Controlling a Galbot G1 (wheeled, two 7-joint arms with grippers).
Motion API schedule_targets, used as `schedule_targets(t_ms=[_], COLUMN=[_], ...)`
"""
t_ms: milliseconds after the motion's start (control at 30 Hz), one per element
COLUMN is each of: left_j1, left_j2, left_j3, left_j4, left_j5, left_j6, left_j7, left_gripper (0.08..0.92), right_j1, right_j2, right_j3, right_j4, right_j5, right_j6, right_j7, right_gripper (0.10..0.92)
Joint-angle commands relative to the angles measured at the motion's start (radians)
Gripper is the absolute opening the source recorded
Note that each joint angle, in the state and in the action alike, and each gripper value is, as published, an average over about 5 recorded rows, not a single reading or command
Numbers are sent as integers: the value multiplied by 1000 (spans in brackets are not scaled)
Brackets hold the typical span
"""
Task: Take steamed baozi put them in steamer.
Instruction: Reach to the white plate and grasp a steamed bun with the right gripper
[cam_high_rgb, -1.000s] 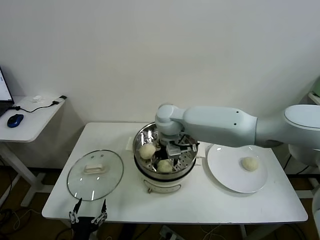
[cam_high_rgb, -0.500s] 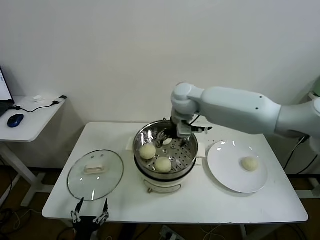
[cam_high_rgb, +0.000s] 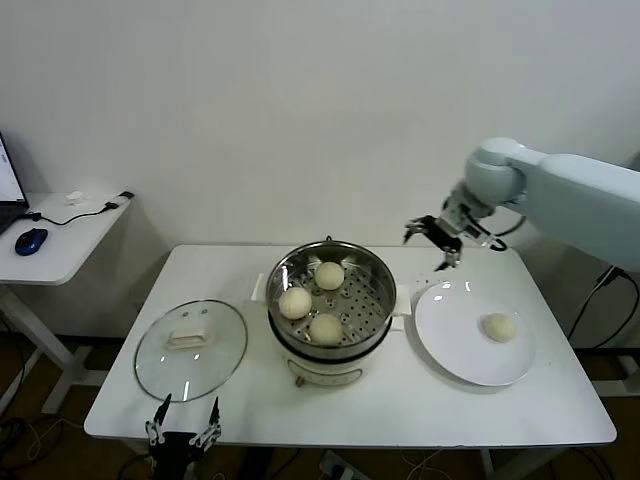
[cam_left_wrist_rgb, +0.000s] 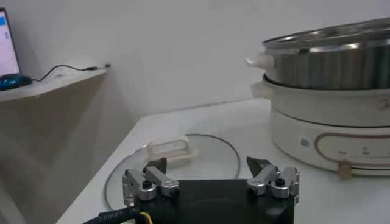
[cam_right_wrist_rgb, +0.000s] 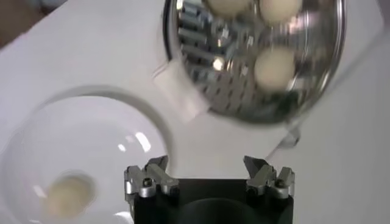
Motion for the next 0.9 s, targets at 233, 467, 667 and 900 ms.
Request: schedule_targets(t_ms=[233,467,667,900], left_j1=[16,18,12,6], left_j2=[-12,-20,-24,-24], left_j3=[-5,-6,0,5], left_j4=[-16,-19,-23,-12], left_j5=[22,41,46,55], left_j6=[7,12,20,22], left_j7=[-1,-5,-12,-15], left_gripper=[823,823,823,823], right_j1=[-582,-673,-690,-690], right_j2=[-128,6,98,195], right_j3=[483,671,735,795], right_j4=[-350,-549,-656,-763], right_j5=[-112,-298,-368,-426], right_j6=[-118,-6,37,68], right_j7=[-140,-165,-147,-131], right_gripper=[823,823,823,823])
